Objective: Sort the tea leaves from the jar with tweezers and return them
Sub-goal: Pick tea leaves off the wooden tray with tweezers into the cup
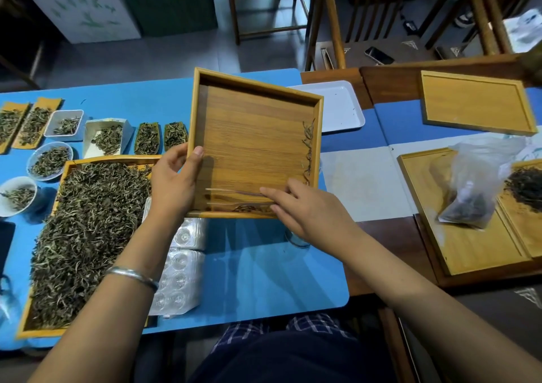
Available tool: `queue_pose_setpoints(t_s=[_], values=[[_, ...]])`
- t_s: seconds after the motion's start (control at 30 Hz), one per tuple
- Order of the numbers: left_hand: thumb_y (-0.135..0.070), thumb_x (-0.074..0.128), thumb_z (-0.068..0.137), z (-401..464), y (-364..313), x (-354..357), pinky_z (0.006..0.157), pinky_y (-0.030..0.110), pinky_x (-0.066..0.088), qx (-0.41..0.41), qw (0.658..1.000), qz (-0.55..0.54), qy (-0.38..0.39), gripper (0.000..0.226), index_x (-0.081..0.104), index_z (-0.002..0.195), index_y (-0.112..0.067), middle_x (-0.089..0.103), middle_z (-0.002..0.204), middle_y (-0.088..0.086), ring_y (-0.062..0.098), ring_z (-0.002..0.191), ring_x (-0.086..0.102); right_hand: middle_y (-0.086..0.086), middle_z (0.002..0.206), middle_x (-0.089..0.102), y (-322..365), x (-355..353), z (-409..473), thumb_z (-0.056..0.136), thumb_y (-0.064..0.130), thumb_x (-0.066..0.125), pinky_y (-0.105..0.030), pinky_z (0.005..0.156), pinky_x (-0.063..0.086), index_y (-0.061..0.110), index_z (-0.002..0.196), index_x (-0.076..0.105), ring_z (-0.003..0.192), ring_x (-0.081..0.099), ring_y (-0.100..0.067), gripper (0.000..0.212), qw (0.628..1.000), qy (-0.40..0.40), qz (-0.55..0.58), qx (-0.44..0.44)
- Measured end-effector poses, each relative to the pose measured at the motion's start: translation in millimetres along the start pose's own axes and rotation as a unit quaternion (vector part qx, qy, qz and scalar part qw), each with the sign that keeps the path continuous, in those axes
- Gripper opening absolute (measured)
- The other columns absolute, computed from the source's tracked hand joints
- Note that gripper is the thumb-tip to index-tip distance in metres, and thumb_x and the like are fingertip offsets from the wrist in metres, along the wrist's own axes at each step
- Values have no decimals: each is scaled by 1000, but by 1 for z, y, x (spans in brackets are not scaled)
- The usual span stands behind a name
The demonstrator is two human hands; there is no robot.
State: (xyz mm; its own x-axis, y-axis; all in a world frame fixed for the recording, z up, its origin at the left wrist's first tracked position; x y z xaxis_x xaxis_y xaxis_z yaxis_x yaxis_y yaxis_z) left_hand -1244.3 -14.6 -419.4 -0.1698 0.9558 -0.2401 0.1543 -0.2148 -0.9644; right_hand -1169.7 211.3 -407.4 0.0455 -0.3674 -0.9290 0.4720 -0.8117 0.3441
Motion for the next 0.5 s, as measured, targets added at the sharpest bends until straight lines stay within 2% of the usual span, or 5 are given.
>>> queue_pose_setpoints(t_s=[0.13, 0.27, 0.4, 0.5], values=[[-25, 56, 99, -1, -1, 0, 72, 20, 58, -2, 1000, -7, 3, 25, 64, 114, -6, 71, 95, -2, 1, 80, 70, -10, 91, 55, 8, -1, 10, 97, 25, 50, -36, 45, 46, 17, 129, 58, 66, 53, -24, 34, 999, 19, -12, -28], [-25, 56, 98, -2, 2, -1, 72, 23, 59, -13, 1000, -19, 8, 27, 64, 116, -6, 72, 95, -1, 4, 80, 70, -12, 95, 56, 11, 0, 11, 98, 24, 48, -38, 50, 49, 16, 131, 56, 72, 56, -26, 35, 999, 31, -9, -42], [-23, 56, 99, -3, 5, 0, 62, 17, 55, -23, 1000, -21, 4, 28, 64, 115, -1, 71, 86, -5, -1, 71, 67, -13, 96, 56, 17, 1, 13, 98, 23, 47, -41, 51, 50, 16, 132, 55, 73, 56, -27, 35, 998, 26, -11, -50], [-23, 56, 99, -4, 6, -1, 62, 17, 55, -25, 999, -18, 9, 27, 64, 114, -3, 72, 81, -9, 1, 71, 68, -13, 97, 55, 17, 2, 10, 100, 24, 44, -41, 53, 49, 16, 134, 53, 75, 56, -27, 36, 998, 41, -15, -49]])
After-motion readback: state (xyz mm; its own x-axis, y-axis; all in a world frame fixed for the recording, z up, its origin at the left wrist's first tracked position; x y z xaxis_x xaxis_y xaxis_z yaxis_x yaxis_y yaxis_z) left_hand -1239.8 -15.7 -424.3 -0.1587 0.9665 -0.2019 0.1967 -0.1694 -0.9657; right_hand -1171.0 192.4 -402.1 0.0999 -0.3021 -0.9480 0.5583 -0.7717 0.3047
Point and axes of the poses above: each hand's wrist, its own z-axis towards the middle knuckle, its own x-axis out of the palm, y = z × x, the point moved 2 cm from there along z, towards the middle knuckle
